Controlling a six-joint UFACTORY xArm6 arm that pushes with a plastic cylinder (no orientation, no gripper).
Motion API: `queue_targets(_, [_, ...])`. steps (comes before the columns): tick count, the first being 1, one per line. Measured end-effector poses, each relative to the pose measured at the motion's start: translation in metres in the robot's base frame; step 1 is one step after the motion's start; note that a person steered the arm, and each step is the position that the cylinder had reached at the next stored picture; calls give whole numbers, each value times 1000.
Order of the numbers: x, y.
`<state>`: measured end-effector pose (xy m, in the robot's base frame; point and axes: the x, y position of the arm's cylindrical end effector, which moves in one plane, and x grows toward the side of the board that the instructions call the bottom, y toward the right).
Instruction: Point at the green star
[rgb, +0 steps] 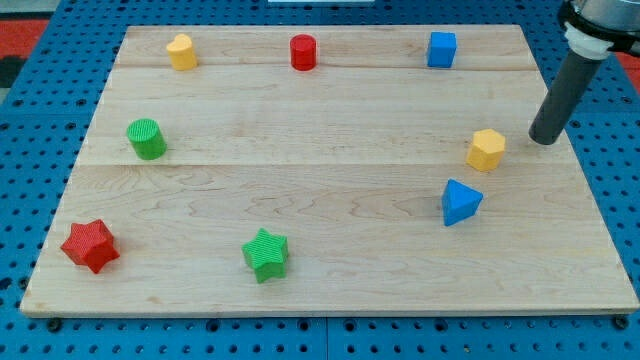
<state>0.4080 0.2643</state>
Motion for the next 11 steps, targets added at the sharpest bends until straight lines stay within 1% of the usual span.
queue_targets(4, [-3, 4])
queue_targets(6, [31, -36])
queue_targets(7, [89, -50])
queue_targets(8, [173, -67])
queue_targets(9, [210, -139])
queue_targets(10, [211, -232])
queue_targets(11, [200, -323])
